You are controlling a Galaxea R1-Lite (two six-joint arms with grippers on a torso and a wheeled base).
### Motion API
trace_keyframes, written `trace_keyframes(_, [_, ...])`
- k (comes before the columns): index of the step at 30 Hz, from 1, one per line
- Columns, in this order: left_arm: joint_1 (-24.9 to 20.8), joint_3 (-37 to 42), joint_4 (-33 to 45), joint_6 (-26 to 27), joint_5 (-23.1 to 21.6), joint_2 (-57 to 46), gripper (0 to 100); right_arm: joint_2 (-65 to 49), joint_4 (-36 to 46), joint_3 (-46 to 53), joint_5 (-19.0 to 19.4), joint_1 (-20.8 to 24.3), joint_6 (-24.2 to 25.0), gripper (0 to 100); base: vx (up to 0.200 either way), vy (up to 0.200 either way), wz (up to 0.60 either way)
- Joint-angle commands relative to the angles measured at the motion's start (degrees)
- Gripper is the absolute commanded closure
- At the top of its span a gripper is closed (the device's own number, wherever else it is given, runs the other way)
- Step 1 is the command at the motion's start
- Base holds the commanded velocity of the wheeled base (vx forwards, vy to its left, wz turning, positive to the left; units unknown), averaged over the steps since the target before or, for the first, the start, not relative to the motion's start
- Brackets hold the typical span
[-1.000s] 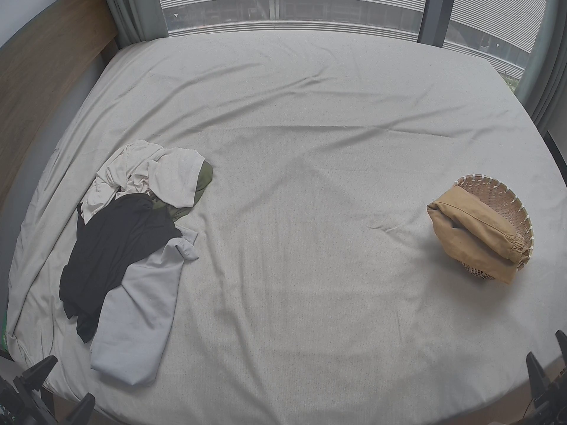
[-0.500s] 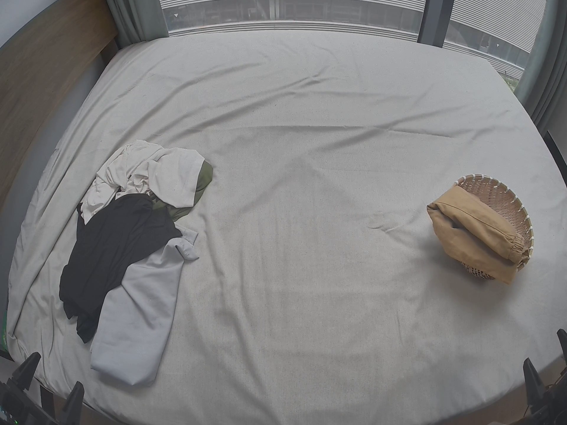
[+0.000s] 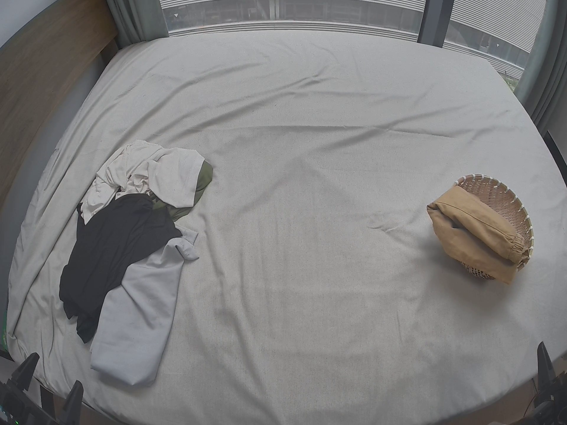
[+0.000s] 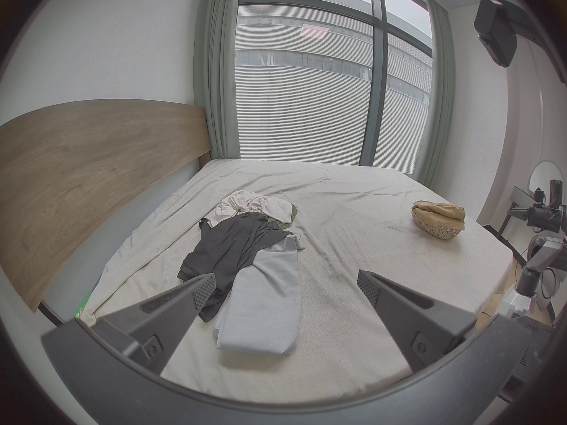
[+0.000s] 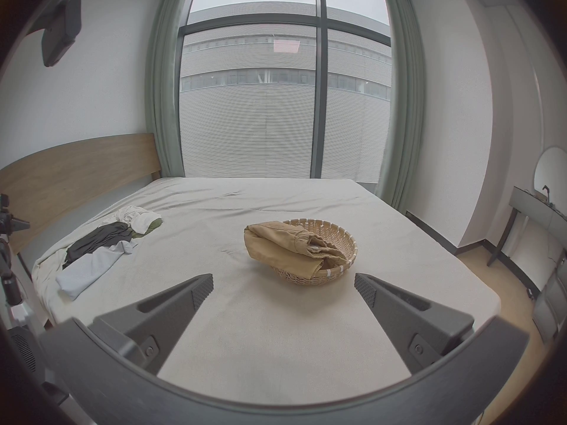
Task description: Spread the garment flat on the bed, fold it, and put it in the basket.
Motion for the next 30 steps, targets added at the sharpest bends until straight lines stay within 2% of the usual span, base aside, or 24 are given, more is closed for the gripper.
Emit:
trace_keyframes(1, [-0.1, 1.0, -0.1, -0.1, 0.0, 0.3, 0, -0.7, -0.3, 0.6, 2.7, 0.0, -5.7, 0, 0.0, 0.0, 0.0])
trace_keyframes(5, [-0.1, 1.0, -0.1, -0.1, 0.0, 0.3, 0, -0.7, -0.2, 0.6, 4.3, 0.0, -4.2, 0, 0.0, 0.0, 0.0])
trace_keyframes(6, [-0.1, 1.0, 0.0, -0.1, 0.0, 0.3, 0, -0.7, -0.2, 0.6, 4.3, 0.0, -2.1, 0, 0.0, 0.0, 0.0])
trace_keyframes(8, [-0.1, 1.0, -0.1, -0.2, 0.0, 0.3, 0, -0.7, 0.0, 0.6, 4.0, 0.0, 7.9, 0, 0.0, 0.0, 0.0])
trace_keyframes(9, [-0.1, 1.0, 0.0, -0.1, -0.1, 0.3, 0, -0.6, 0.0, 0.6, 3.9, 0.0, 10.8, 0, 0.0, 0.0, 0.0])
trace_keyframes(13, [-0.1, 1.0, -0.1, 0.2, -0.2, 0.3, 0, -0.6, -0.3, 0.6, 4.3, -0.1, 9.9, 0, 0.0, 0.0, 0.0])
trace_keyframes(17, [-0.1, 1.0, -0.1, 0.6, -0.3, 0.3, 0, -0.7, -0.3, 0.6, 4.5, -0.1, 2.1, 0, 0.0, 0.0, 0.0])
trace_keyframes(18, [-0.1, 1.0, -0.1, 0.6, -0.3, 0.3, 0, -0.6, -0.2, 0.6, 4.5, -0.1, 1.6, 0, 0.0, 0.0, 0.0])
trace_keyframes(24, [-0.1, 1.0, -0.1, 0.6, -0.3, 0.3, 0, -0.4, 2.7, 1.0, 3.5, 0.0, 3.2, 0, 0.0, 0.0, 0.0])
trace_keyframes(27, [-0.1, 1.0, -0.1, 0.6, -0.3, 0.3, 0, -0.4, 2.4, 1.1, 3.7, -0.1, 1.2, 0, 0.0, 0.0, 0.0])
trace_keyframes(30, [-0.1, 1.0, -0.1, 0.6, -0.2, 0.3, 0, -0.5, 2.5, 1.0, 3.7, 0.0, 1.6, 0, 0.0, 0.0, 0.0])
